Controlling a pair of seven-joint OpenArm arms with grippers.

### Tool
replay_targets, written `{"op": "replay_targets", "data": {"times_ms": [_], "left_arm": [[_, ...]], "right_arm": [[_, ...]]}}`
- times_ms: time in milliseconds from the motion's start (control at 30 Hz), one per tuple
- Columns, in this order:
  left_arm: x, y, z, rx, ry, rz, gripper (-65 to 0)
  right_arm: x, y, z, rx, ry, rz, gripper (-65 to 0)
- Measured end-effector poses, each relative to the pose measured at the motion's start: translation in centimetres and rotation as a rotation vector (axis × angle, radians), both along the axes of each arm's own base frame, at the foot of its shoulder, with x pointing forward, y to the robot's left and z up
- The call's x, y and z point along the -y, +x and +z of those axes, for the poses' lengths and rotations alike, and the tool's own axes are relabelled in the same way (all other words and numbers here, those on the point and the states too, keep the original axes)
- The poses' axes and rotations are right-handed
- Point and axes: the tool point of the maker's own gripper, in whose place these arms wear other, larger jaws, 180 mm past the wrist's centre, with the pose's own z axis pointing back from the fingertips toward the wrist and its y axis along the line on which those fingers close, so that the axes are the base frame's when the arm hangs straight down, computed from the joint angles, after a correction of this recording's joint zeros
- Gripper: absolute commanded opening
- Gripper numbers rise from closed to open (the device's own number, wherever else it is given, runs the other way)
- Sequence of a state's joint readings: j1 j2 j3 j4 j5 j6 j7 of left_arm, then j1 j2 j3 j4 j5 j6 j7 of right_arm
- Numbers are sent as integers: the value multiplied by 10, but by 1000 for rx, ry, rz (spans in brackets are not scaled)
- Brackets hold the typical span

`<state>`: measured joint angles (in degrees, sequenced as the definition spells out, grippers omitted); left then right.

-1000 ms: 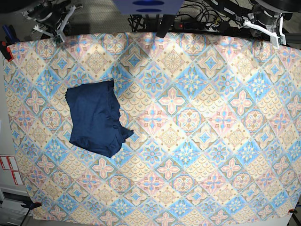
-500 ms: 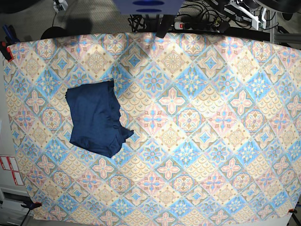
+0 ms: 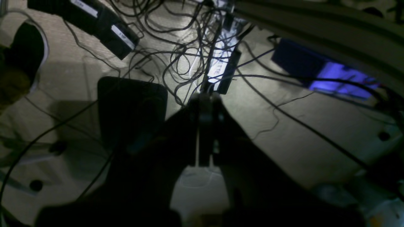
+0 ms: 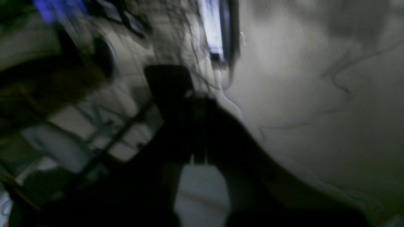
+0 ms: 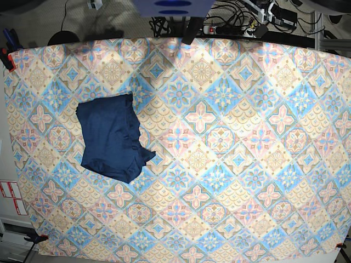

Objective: Fold the T-shirt properly

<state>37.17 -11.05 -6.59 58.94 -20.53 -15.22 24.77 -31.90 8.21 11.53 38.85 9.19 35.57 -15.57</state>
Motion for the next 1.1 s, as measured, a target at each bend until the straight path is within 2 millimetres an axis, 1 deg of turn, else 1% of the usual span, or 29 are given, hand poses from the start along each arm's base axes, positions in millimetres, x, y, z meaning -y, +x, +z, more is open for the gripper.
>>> {"op": "replay_targets", "data": {"times_ms": [100, 133, 200, 233, 367, 400, 433, 500, 633, 667, 733, 767, 800, 833, 900, 967, 1000, 1033, 1100], "left_arm": [[14, -5, -19, -21, -18, -39, -650], [18, -6, -25, -30, -23, -43, -650], [20, -7, -35, -19, -16, -38, -650], [20, -6, -40, -15, -10, -48, -650], [20, -6, -52, 23, 15, -135, -650], [21, -5, -53, 40, 16, -147, -650], [27, -4, -54, 56, 9, -159, -650], [38, -6, -57, 42, -11, -194, -650], [57, 2, -58, 59, -46, -230, -650], [61, 2, -58, 64, -54, -234, -650], [67, 1, -58, 63, -62, -243, -650], [70, 1, -58, 62, -70, -246, -650], [72, 2, -58, 63, -72, -249, -650], [73, 6, -59, 66, -71, -250, -650], [74, 11, -59, 76, -72, -252, -650], [72, 22, -60, 92, -68, -253, -650], [69, 27, -60, 102, -61, -253, -650], [66, 30, -60, 107, -55, -254, -650], [64, 30, -60, 108, -53, -247, -650]], "right_arm": [[-9, -6, -11, -12, 13, -50, -650], [-12, -12, -14, -27, 14, -63, -650], [-17, -15, -18, -34, 18, -108, -650], [-20, -13, -19, -28, 21, -127, -650], [-19, 12, -26, 38, 3, -197, -650], [-17, 17, -28, 49, -11, -206, -650], [-13, 20, -31, 50, -41, -216, -650], [-15, 21, -38, 43, -107, -220, -649], [-36, 16, -41, 20, -112, -224, -649], [-38, 15, -42, 11, -116, -208, -649], [-29, 21, -45, 18, -168, -211, -649], [-29, 25, -47, 20, -188, -215, -648], [-30, 34, -48, 40, -196, -232, -648], [-38, 37, -48, 48, -186, -237, -648], [-61, 42, -48, 52, -143, -248, -648], [-82, 37, -47, 22, -97, -237, -648], [-84, 37, -48, 20, -95, -227, -649], [-81, 38, -48, 22, -102, -228, -649], [-64, 43, -49, 37, -134, -227, -649]]}}
